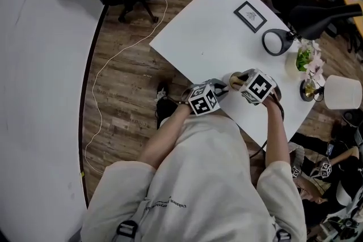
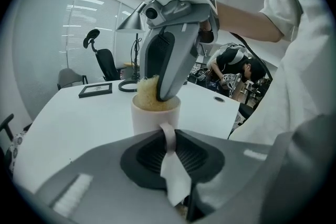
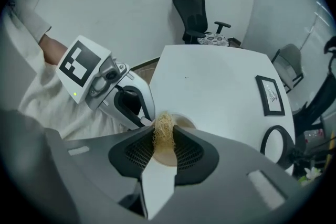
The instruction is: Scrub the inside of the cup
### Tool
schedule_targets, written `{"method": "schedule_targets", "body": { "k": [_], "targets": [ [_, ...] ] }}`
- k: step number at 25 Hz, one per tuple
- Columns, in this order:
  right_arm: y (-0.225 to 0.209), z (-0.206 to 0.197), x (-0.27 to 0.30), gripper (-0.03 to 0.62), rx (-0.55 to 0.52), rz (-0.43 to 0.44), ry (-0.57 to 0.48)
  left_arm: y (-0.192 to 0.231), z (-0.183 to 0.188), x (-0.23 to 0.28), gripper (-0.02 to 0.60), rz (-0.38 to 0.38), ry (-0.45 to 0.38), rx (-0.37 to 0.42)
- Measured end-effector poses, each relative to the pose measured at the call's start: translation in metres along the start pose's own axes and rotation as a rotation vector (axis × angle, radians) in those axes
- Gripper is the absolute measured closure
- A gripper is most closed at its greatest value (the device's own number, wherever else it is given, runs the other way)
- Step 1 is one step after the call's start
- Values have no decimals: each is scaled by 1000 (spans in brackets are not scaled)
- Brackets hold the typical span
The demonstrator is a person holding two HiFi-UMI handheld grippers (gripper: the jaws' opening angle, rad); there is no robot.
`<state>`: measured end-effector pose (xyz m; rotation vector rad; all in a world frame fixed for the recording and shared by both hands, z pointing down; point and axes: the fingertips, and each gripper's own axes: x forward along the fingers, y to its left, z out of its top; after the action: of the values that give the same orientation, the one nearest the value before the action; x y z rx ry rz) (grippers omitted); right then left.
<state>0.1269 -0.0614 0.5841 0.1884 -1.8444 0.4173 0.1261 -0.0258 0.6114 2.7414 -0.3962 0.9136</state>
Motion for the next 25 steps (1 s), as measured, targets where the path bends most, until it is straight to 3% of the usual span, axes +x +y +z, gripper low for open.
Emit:
{"method": "schedule_targets", "body": {
  "k": [5, 14, 19, 22, 25],
  "targets": [
    [-8, 2, -12, 471, 85, -22, -124, -3, 2, -1, 531, -6, 0, 16],
    [-31, -9, -43, 471, 154, -159, -248, -3, 2, 0, 531, -5, -13, -15],
    [-48, -13, -89, 471, 246, -257, -393, -2, -3, -3, 531, -4, -23, -40],
    [-60, -24, -97, 471, 261, -316, -392, 0, -1, -5, 531, 0, -34, -56],
    [-63, -42, -73, 471, 268, -322, -351, -2, -1, -5, 531, -6, -38, -62]
  ]
}}
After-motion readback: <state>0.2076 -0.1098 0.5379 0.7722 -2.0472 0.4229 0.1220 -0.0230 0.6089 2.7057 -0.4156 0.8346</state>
